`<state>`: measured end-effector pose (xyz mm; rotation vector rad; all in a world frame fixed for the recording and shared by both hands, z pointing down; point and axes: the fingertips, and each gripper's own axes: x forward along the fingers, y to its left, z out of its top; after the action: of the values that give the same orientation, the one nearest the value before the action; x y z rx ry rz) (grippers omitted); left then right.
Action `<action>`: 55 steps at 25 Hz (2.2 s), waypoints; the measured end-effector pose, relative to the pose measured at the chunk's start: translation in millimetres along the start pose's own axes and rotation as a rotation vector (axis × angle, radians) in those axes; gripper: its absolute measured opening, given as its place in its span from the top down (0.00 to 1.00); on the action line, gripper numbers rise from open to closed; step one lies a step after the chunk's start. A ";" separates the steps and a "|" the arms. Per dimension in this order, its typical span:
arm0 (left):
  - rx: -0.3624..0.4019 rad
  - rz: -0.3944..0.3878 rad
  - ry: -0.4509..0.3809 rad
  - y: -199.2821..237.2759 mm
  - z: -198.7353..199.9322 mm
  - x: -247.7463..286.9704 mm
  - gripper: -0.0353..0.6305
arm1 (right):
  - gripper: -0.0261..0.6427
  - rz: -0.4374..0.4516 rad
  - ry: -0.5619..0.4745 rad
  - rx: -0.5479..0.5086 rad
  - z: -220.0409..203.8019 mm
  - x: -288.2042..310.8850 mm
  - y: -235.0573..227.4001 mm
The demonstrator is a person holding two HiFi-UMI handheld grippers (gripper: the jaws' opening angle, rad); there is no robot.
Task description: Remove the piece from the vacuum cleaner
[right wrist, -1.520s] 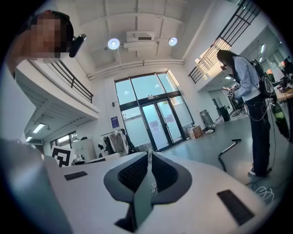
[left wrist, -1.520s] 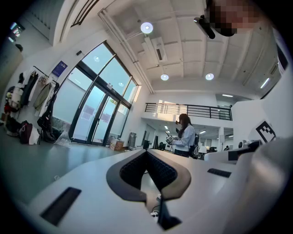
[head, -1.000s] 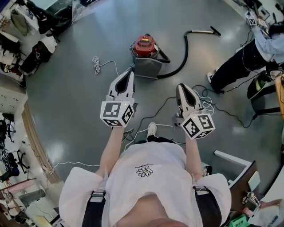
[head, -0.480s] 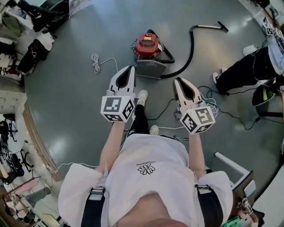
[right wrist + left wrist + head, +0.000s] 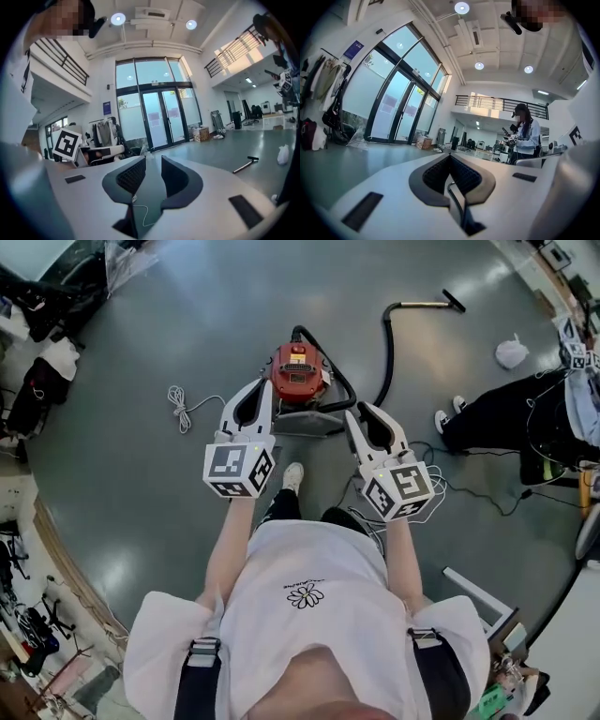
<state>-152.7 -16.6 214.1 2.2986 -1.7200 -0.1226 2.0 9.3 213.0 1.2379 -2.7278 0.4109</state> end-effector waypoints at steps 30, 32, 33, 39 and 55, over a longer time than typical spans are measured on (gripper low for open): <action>0.793 -0.560 1.308 118.6 -492.7 237.3 0.94 | 0.69 0.238 0.811 -0.552 -400.5 166.1 -181.5; 0.831 -0.595 1.348 124.8 -516.4 233.5 0.94 | 0.69 0.290 0.923 -0.574 -447.6 167.1 -187.2; 0.845 -0.613 1.354 127.2 -523.7 232.5 0.94 | 0.69 0.314 0.975 -0.574 -468.7 167.8 -188.7; 0.855 -0.645 1.348 124.1 -528.4 231.0 0.94 | 0.69 0.331 1.161 -0.629 -544.9 170.1 -204.5; 0.764 -0.551 1.368 129.1 -526.5 231.9 0.94 | 0.93 0.292 1.278 -0.715 -584.7 181.7 -203.9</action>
<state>-86.0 -185.9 774.9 2.1323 -0.3948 1.7664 32.9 -78.7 851.5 0.1845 -1.6273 0.1172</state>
